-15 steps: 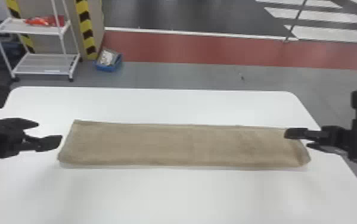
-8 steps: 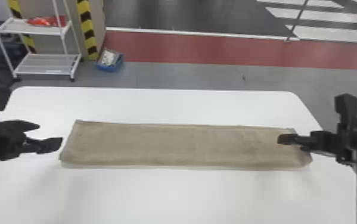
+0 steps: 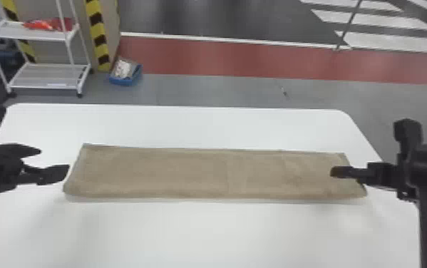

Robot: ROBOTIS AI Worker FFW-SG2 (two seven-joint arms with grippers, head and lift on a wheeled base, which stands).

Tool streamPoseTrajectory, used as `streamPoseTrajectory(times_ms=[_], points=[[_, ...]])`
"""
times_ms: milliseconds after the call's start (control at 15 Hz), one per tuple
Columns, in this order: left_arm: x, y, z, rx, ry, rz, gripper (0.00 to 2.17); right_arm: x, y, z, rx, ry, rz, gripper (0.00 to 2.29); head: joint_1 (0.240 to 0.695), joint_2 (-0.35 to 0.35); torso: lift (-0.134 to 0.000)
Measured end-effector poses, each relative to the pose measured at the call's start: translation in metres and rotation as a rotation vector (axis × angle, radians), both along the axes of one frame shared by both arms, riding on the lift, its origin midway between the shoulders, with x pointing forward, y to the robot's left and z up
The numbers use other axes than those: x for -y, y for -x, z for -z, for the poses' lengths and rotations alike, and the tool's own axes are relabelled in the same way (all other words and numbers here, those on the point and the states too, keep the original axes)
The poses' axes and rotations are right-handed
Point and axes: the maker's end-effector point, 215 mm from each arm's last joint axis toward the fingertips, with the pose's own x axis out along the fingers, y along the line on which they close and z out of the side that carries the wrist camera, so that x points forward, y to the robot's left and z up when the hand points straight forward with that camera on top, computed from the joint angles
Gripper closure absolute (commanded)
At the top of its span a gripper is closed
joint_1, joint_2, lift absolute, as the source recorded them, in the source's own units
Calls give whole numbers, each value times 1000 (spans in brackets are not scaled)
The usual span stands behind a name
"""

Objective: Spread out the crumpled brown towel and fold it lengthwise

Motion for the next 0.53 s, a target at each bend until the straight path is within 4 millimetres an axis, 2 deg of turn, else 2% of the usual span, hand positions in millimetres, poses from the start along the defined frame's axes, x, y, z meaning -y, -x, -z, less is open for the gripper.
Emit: streamPoseTrajectory(times_ms=[400,533], points=[[-2,4,4,-5,4,-4,232,0,1,3,-9,11,-5,117,695,-150,-124],[-4,6,5,-7,7,-7,232,1,1,-2,2,-11,4,117,695,-149,-124]])
